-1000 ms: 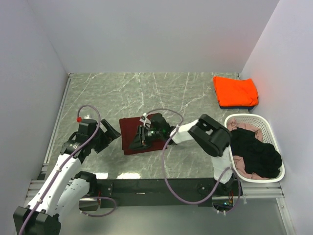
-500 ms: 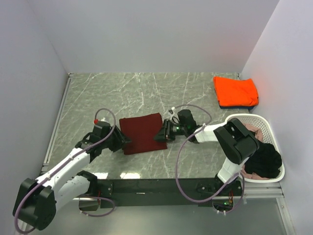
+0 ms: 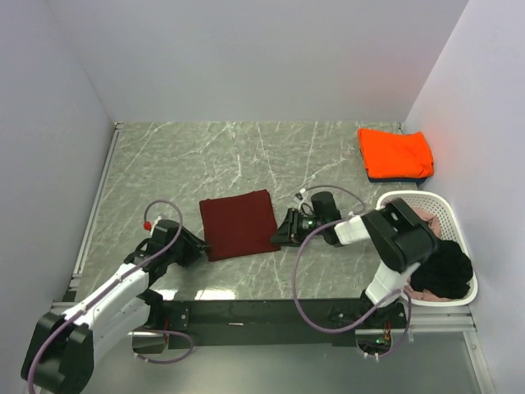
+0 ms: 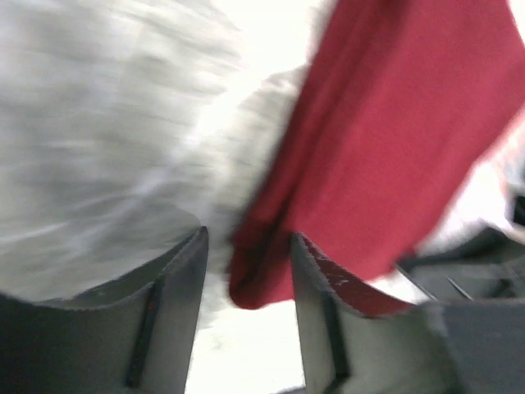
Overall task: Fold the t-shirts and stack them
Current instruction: Fold the tshirt, then neatly place the folded tshirt to the corner
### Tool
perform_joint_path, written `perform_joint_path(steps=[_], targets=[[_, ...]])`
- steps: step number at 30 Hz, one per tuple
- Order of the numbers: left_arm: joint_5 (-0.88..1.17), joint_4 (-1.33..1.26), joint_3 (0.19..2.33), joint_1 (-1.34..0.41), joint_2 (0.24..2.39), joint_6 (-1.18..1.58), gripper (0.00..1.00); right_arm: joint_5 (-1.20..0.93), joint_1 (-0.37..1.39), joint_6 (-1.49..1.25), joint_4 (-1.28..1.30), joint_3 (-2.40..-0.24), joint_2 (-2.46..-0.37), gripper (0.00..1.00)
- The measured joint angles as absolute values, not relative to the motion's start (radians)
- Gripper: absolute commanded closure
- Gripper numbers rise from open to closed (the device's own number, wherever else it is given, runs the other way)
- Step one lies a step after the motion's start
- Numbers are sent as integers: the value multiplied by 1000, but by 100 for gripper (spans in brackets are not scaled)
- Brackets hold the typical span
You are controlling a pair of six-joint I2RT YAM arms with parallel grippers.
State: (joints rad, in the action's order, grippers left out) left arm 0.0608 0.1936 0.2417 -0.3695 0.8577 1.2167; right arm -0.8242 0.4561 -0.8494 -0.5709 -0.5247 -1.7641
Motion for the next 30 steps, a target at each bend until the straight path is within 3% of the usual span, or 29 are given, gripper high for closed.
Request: perform_joint_path(steps=[6, 12, 22, 30], targets=[[-62, 429, 364, -357, 773, 1155, 37, -632, 420, -681, -159, -594, -1483, 57], [-135, 456, 561, -467, 810, 1048, 37, -358, 416, -575, 202, -718, -1261, 48], [-298, 456, 938, -940, 1304, 863, 35, -108, 398, -560, 577, -722, -1038, 27], [-438, 524, 1264, -1161, 1718, 705, 39, -53, 303, -564, 658, -681, -913, 12]])
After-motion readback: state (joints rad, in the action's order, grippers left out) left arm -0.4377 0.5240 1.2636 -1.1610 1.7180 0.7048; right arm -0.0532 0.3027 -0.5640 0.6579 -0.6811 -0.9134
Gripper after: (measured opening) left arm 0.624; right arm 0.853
